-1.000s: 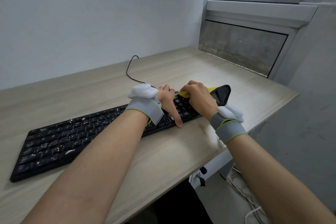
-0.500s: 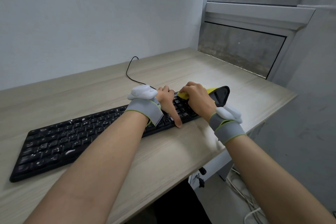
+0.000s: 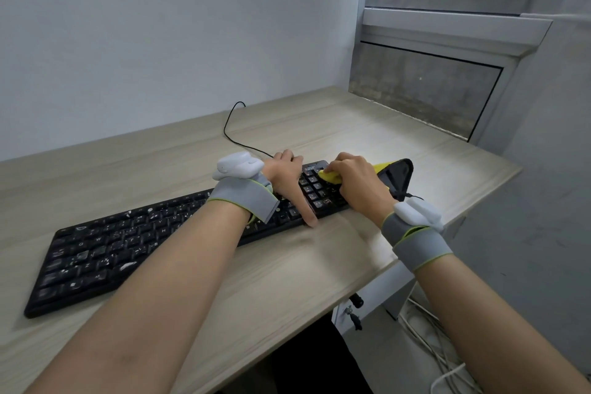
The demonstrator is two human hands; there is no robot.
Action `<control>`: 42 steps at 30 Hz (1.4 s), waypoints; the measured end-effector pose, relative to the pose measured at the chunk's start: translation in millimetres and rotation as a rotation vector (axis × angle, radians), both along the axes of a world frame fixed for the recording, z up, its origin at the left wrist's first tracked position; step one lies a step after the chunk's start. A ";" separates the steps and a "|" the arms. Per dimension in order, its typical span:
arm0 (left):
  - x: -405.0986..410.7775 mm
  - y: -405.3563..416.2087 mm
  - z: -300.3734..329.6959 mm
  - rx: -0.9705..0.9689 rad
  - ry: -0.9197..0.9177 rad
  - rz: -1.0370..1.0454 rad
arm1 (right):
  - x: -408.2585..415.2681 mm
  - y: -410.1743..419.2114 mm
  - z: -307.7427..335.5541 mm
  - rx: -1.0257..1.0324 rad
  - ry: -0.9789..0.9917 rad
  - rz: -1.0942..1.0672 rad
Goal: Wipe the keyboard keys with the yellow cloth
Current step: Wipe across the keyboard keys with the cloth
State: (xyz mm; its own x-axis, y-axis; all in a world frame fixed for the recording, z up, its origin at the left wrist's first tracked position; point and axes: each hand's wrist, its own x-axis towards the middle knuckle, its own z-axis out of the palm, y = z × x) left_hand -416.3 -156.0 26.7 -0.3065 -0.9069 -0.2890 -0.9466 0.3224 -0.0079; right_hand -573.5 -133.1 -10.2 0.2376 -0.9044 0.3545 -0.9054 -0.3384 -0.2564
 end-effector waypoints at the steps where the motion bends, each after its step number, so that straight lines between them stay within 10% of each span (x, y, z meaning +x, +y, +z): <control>1: 4.4 0.6 2.5 -0.002 -0.006 0.005 | -0.1 0.5 -1.3 -0.001 0.001 0.000; 42: 24.6 7.2 8.5 0.069 -0.084 0.055 | 7.8 -52.2 30.0 0.166 0.001 0.212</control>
State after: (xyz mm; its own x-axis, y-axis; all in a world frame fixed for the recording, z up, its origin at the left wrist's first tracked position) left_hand -391.7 -148.8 35.1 -0.2292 -0.8987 -0.3738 -0.9597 0.2728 -0.0673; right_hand -565.6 -185.3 19.8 0.4280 -0.8803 0.2046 -0.8193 -0.4735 -0.3233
